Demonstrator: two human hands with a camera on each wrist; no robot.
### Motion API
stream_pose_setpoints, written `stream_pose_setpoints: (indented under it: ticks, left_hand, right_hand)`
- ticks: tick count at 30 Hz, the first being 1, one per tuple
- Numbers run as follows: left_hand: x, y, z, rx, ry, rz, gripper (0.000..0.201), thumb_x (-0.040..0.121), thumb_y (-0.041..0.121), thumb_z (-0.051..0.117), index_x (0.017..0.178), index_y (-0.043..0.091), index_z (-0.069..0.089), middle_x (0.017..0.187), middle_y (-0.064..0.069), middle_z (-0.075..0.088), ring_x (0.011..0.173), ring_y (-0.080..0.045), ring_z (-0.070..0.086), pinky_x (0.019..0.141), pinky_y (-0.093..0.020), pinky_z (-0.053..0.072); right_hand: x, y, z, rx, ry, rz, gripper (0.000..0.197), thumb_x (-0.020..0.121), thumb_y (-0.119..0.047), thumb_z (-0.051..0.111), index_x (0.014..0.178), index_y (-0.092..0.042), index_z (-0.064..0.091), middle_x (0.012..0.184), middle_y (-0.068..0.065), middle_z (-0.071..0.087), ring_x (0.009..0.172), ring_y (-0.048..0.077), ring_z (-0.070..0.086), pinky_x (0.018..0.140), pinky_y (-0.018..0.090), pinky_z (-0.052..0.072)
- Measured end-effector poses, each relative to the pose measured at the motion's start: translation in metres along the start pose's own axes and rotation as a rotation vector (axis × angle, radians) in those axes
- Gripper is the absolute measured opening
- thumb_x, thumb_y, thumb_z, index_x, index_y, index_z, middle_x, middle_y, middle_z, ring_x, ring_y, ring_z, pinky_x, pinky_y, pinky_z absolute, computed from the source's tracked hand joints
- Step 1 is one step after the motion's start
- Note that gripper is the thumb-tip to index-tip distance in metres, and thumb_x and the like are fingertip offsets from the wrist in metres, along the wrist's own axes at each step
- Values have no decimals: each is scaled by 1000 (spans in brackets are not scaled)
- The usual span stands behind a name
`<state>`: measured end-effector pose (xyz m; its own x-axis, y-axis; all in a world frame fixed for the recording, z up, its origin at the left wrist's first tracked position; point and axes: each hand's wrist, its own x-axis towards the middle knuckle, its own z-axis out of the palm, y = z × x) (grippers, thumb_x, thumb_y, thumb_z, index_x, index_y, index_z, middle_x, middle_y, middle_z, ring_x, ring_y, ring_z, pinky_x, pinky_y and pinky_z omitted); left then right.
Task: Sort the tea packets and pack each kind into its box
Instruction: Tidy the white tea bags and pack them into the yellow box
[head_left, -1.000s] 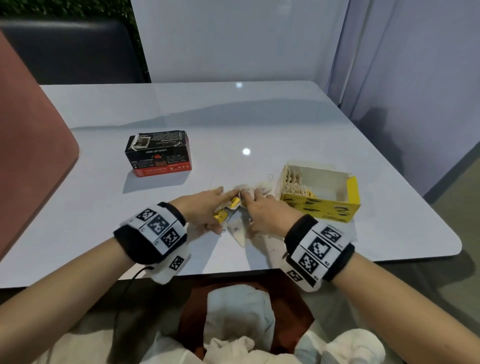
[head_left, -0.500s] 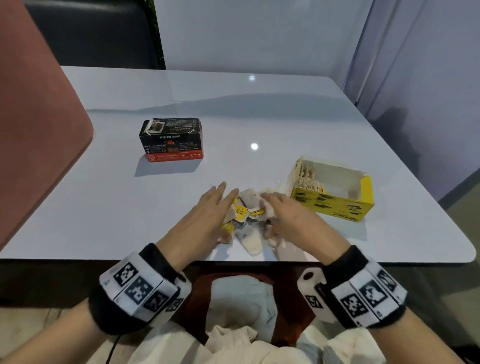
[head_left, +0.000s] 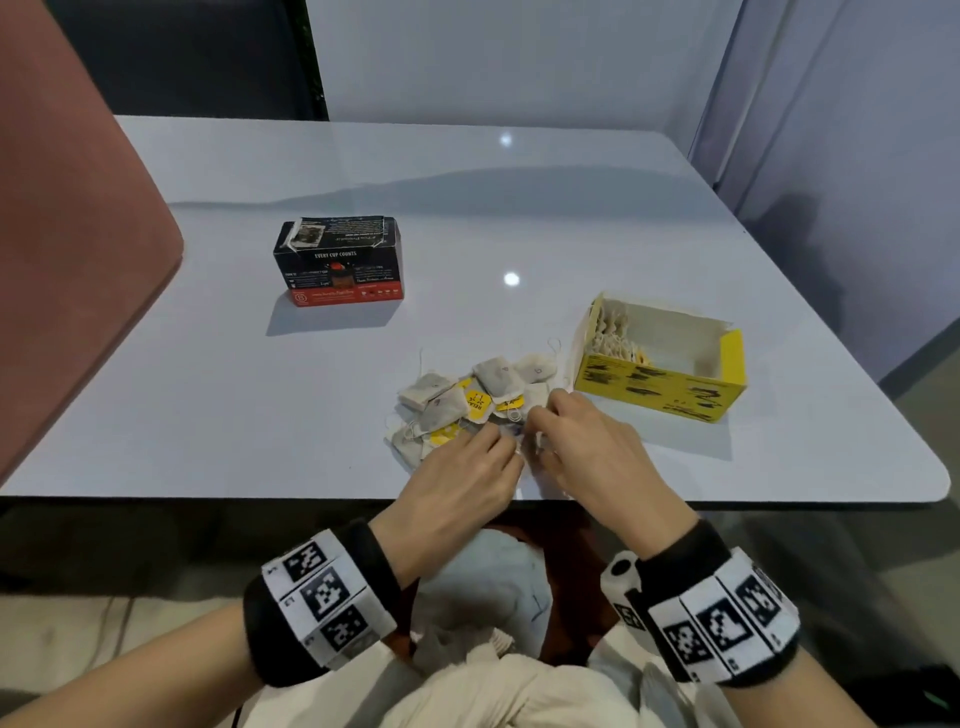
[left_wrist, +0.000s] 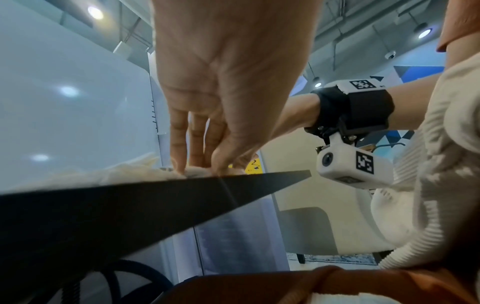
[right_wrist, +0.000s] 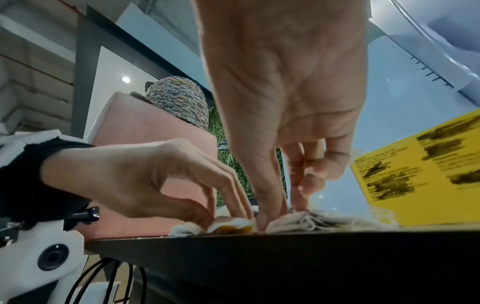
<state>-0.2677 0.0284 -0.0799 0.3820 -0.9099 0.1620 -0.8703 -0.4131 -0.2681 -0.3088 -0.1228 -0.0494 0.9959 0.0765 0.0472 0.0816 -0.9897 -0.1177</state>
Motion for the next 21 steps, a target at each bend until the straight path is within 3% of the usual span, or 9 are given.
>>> stream_pose_setpoints:
  ticks: [3,6,8,10,12,15,16,18,21]
  left_hand:
    - [-1,3,-6,40,43,-24,25,61,-3,43,66,13,61,66,-2,59,63,-19,56,52,-27,42]
    - [-2,-1,-9,-64,78,-119,15,58,2,59,67,15,58,64,-2,59,62,-22,57,53,-28,44]
    - [-5,-10,-18,-356,188,-349,4,73,11,58,74,14,56,69,-2,62,67,-23,60,54,-33,48]
    - [-7,-25,-30,-825,263,-634,13,89,23,48,80,17,55,73,-1,65,71,-16,63,60,-36,53]
    - [-9,-37,-41,-1414,269,-860,17,93,22,47,85,12,57,76,-8,70,76,-18,69,66,-37,58]
    - [-13,-40,-53,-2232,208,-1046,25,95,16,43,97,-4,59,83,-16,72,77,-25,71,64,-32,60]
    - [-15,-40,-53,-2371,213,-1077,26,92,18,47,97,-4,60,86,-17,71,78,-25,71,65,-31,60]
    - [-19,-36,-49,-2431,247,-1069,28,82,15,55,99,-6,61,91,-18,70,82,-23,71,69,-27,59]
    - [-21,-31,-42,-2333,243,-1066,31,74,4,59,102,-10,61,96,-18,71,89,-18,71,68,-19,57]
  right_hand:
    - [2,1,4,-7,4,-28,23,91,-18,44,113,-13,50,112,5,49,107,24,47,59,32,32]
    - [1,3,9,35,29,-51,16,85,-16,54,100,-10,54,102,8,52,98,28,52,52,31,29]
    - [0,6,12,53,51,-59,13,81,-16,59,92,-10,54,94,8,53,90,29,55,46,29,25]
    - [-2,6,14,44,70,-67,13,82,-17,60,91,-10,54,92,7,53,89,28,56,45,28,24]
    - [-4,2,12,52,77,-56,17,87,-22,57,99,-11,53,98,5,52,95,25,53,51,28,27]
    - [-5,-2,11,28,33,-25,36,91,-40,51,116,-14,45,111,0,46,107,18,44,63,25,29]
    - [-4,-4,11,18,29,-22,37,90,-40,52,117,-14,45,111,0,46,107,19,44,64,25,29]
    - [-4,-8,12,7,25,-28,27,84,-27,62,104,-11,53,100,3,52,97,21,52,57,26,29]
    - [-2,-11,16,-111,43,-39,36,47,-10,83,74,-10,60,70,4,58,64,22,59,42,22,22]
